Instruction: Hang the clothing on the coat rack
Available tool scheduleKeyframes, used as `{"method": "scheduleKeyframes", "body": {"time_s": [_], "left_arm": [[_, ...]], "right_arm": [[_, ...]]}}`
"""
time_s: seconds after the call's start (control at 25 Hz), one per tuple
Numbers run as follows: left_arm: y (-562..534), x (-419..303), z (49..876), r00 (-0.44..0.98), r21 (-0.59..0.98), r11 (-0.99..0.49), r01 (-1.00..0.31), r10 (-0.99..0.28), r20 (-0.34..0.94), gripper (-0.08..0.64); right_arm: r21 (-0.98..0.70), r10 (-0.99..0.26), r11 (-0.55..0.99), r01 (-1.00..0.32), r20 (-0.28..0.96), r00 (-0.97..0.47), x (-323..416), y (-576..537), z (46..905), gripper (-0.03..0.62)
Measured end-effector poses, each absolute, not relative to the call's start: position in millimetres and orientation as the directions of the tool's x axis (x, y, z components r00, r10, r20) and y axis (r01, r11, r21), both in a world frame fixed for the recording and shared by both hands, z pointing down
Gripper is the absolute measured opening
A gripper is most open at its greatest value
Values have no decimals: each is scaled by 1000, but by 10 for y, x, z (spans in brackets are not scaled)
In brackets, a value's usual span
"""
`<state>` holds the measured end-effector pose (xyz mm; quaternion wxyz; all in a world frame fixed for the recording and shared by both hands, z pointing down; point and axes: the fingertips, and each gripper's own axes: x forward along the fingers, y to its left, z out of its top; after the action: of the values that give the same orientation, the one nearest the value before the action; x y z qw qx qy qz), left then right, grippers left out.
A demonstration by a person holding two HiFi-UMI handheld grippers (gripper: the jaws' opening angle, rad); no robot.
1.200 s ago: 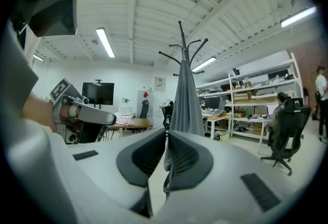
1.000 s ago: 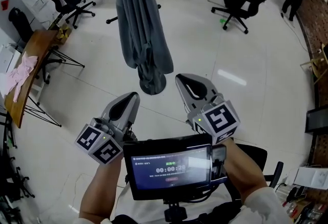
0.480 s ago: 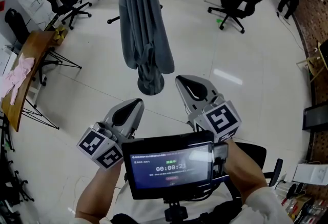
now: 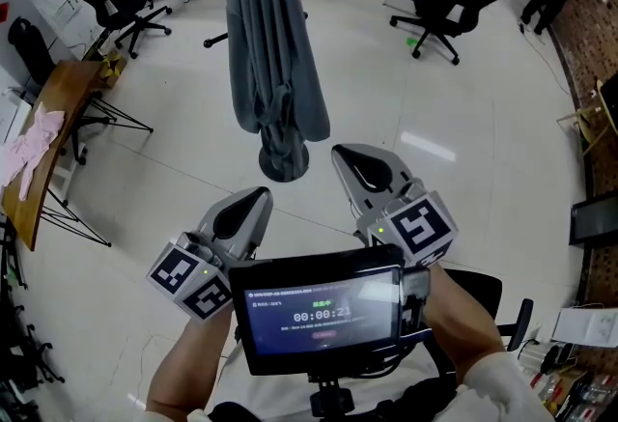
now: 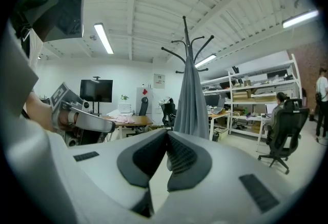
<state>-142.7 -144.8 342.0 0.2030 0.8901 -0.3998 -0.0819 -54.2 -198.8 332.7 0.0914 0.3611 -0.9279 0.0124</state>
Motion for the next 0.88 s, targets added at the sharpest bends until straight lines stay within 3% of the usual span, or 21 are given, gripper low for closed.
{"method": "scheduleKeyframes", "body": {"time_s": [0.88], "left_arm": [[-1427, -1354, 3469, 680, 444, -603, -663, -733, 19, 2]], "right_arm": [[18, -663, 737, -675, 209, -719, -519, -1982, 3427, 2]]}}
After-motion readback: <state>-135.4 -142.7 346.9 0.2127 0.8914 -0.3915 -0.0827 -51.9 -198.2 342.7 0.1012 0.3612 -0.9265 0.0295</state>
